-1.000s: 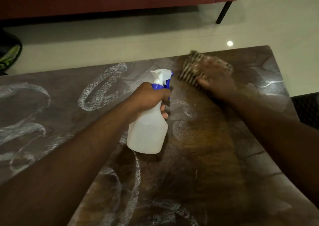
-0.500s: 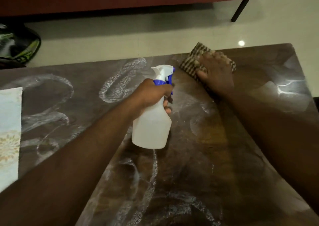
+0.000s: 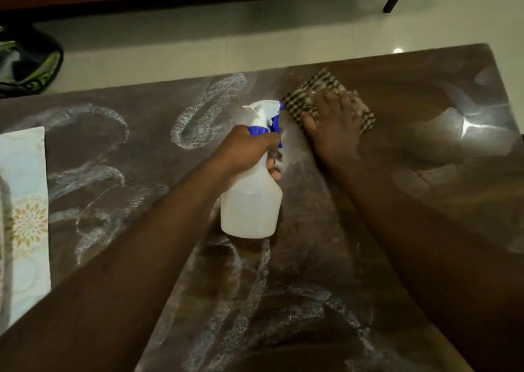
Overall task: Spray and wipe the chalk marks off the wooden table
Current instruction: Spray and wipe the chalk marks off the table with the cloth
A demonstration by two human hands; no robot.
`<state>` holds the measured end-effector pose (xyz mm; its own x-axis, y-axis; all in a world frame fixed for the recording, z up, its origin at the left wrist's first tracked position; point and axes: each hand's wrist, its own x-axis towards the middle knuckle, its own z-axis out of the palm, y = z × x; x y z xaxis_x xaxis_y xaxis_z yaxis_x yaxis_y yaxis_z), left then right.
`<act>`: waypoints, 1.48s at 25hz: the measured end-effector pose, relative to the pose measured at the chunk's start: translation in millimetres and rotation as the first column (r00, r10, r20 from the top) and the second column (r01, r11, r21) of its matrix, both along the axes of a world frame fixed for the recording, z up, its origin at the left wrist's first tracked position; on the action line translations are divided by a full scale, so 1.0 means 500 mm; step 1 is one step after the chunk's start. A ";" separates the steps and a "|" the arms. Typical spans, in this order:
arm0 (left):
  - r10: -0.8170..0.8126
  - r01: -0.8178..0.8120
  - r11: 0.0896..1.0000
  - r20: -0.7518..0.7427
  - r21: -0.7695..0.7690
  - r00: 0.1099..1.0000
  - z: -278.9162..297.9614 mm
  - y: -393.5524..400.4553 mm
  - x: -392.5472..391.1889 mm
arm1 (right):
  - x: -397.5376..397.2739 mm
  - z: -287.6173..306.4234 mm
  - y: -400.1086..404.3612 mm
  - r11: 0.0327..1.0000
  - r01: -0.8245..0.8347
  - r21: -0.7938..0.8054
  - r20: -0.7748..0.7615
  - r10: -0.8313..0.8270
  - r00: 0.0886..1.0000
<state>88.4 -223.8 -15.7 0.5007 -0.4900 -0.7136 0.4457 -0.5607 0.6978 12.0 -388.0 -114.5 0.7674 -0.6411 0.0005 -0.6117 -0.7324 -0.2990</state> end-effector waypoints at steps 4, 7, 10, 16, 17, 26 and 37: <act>-0.047 0.047 0.999 -0.010 -0.001 0.999 -0.006 0.028 -0.025 | -0.164 -0.025 0.052 0.898 -0.426 -0.108 -0.007 0.428 0.904; -0.050 0.044 0.997 -0.090 -0.068 0.995 0.000 0.054 -0.038 | -0.158 -0.015 -0.008 0.993 -0.092 -0.071 -0.020 0.091 0.996; -0.016 0.008 0.997 -0.104 -0.077 0.995 -0.014 0.074 -0.056 | -0.099 -0.011 0.084 0.997 0.040 -0.065 0.014 -0.040 0.999; -0.036 0.033 0.999 -0.083 -0.039 0.996 -0.002 0.122 -0.098 | -0.282 -0.010 0.057 0.959 -0.272 -0.076 -0.051 0.269 0.962; -0.056 0.055 0.998 -0.051 -0.025 0.997 0.001 0.125 -0.101 | -0.260 -0.008 0.043 0.993 -0.102 -0.054 -0.044 0.100 0.994; -0.098 0.086 0.978 0.053 0.192 0.994 0.018 0.184 -0.215 | -0.481 -0.003 0.105 0.990 -0.027 -0.141 -0.101 0.013 0.995; -0.160 0.144 0.964 0.055 0.222 0.986 0.023 0.218 -0.272 | -0.562 -0.006 0.206 0.991 -0.091 -0.102 -0.097 0.081 0.992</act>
